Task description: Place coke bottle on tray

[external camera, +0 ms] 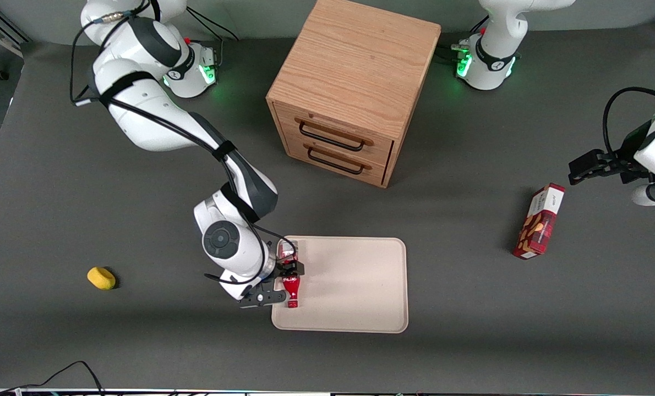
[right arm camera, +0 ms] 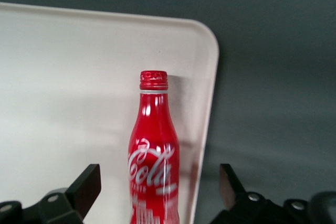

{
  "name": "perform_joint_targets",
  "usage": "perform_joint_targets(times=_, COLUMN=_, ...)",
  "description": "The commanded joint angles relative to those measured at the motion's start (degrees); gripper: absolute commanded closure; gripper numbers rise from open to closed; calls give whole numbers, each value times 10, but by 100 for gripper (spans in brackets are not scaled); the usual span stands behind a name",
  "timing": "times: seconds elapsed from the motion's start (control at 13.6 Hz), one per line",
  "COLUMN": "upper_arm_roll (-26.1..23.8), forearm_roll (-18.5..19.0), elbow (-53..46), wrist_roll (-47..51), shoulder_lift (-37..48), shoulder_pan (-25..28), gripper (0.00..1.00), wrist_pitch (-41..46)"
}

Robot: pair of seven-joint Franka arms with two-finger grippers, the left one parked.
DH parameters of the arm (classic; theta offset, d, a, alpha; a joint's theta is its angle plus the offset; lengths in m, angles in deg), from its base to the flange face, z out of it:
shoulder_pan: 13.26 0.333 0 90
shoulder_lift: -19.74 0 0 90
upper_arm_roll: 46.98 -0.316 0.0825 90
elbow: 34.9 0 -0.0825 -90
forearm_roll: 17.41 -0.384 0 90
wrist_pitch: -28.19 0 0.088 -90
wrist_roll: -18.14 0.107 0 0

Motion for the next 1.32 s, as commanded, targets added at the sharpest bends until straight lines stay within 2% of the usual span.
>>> perform_joint_targets(times=0.0, upper_arm_roll=-4, forearm_roll=11, elbow=25, wrist_roll=13, shoulder_lift=79, shoulder_pan=-15, gripper=0, wrist_pitch=63)
perform_joint_targets(times=0.22, upper_arm_roll=-15, forearm_roll=0, elbow=36, wrist_roll=10, shoulder_lift=168, shoulder_pan=-46, gripper=0, wrist_pitch=169)
perform_joint_targets(times=0.44, upper_arm_roll=-6, forearm_roll=-52, elbow=36, wrist_roll=6, shoulder_lift=260, shoulder_pan=-73, gripper=0, wrist_pitch=279)
perform_joint_targets(times=0.59, upper_arm_roll=9, forearm_roll=-72, elbow=35, wrist_roll=5, shoulder_lift=310, shoulder_pan=-92, gripper=0, wrist_pitch=352)
perform_joint_targets(times=0.73, upper_arm_roll=39, forearm_roll=-78, elbow=36, wrist_roll=5, shoulder_lift=363, shoulder_pan=-92, gripper=0, wrist_pitch=417)
perform_joint_targets(times=0.81, upper_arm_roll=44, forearm_roll=-99, elbow=36, wrist_roll=5, shoulder_lift=389, shoulder_pan=-95, gripper=0, wrist_pitch=447)
perform_joint_targets(times=0.95, upper_arm_roll=101, forearm_roll=-161, elbow=45, wrist_roll=4, shoulder_lift=454, shoulder_pan=-96, gripper=0, wrist_pitch=506)
perform_joint_targets(times=1.03, upper_arm_roll=131, forearm_roll=-189, elbow=70, wrist_roll=4, shoulder_lift=493, shoulder_pan=-95, gripper=0, wrist_pitch=517)
perform_joint_targets(times=1.25, upper_arm_roll=180, forearm_roll=-198, elbow=223, wrist_roll=-24, shoulder_lift=615, shoulder_pan=-94, gripper=0, wrist_pitch=494)
